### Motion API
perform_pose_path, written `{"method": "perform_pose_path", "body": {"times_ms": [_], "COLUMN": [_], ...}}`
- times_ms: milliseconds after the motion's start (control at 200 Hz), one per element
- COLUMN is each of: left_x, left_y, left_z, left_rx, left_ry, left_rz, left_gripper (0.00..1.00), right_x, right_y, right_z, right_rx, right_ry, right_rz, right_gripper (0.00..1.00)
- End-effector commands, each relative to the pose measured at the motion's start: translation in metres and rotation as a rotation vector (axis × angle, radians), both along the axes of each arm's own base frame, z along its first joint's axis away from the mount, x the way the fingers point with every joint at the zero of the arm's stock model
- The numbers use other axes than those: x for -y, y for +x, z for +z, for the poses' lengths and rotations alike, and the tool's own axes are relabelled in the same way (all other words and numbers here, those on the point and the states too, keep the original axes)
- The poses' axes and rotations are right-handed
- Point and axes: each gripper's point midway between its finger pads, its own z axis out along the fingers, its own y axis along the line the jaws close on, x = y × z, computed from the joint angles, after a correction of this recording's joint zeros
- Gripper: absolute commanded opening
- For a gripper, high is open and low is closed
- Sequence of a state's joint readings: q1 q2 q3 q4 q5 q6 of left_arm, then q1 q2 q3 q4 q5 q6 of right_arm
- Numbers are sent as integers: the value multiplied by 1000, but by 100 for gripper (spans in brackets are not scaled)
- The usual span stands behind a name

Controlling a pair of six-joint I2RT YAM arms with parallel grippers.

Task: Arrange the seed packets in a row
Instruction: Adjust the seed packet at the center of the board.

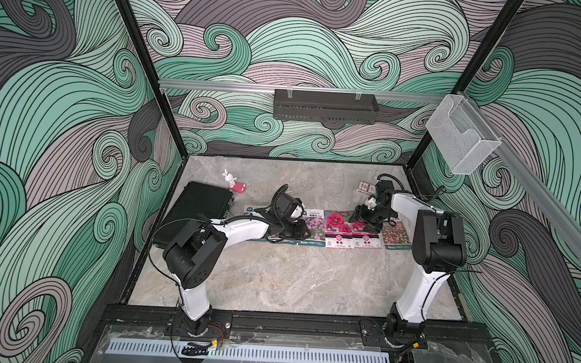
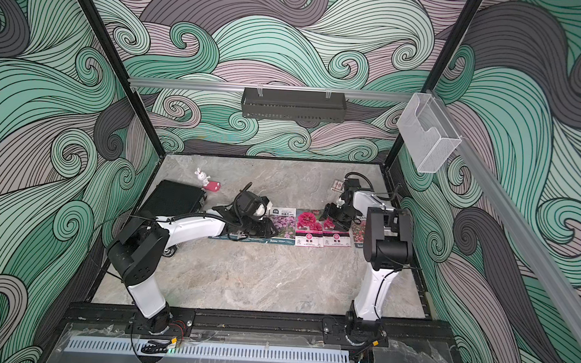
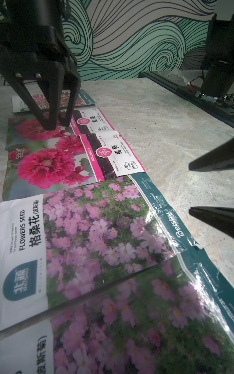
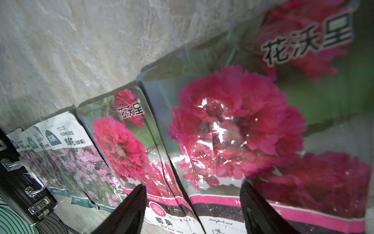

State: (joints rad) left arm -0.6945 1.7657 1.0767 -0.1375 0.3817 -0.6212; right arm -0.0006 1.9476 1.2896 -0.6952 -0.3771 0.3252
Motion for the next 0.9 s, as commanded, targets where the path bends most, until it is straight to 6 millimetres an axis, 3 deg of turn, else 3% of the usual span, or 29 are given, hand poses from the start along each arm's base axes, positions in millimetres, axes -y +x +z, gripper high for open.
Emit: {"method": "perform_pose_path", "body": {"times_ms": [0, 650, 896], "left_x": [3, 5, 5], "left_y": [3, 3, 3], "left_z": [8, 11, 15], "left_rx": [18, 20, 28], "left_ry": [-2, -4, -8], "left_rz": [1, -8, -6], "left_gripper": [31, 31, 31], "right_x": [8, 8, 7], "right_y": [-4, -4, 11], "right_z": [-2, 7, 48], "right_rx": [-14, 4, 120], "right_ry": [-32, -18, -11], "right_rz": [-6, -8, -17], "right_gripper": [75, 75, 79]}}
